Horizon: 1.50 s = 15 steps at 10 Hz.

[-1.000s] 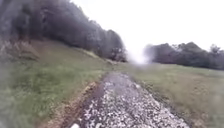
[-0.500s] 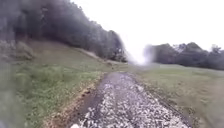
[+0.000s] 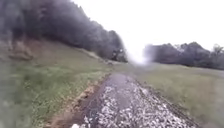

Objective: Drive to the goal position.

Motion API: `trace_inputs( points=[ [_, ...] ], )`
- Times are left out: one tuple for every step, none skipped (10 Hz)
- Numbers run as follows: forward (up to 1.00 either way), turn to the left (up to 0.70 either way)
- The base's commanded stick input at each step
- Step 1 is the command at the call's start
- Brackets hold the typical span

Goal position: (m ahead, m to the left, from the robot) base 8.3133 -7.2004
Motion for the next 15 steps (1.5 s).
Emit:
trace_inputs(
  points=[
    [0.50,0.00],
    [0.50,0.00],
    [0.50,0.00],
    [0.50,0.00],
    [0.50,0.00],
    [0.50,0.00],
    [0.50,0.00],
    [0.50,-0.21],
    [0.50,-0.48],
    [0.50,-0.32],
    [0.50,-0.16],
    [0.50,0.00],
    [0.50,0.00],
    [0.50,0.00],
    [0.50,0.00]
  ],
)
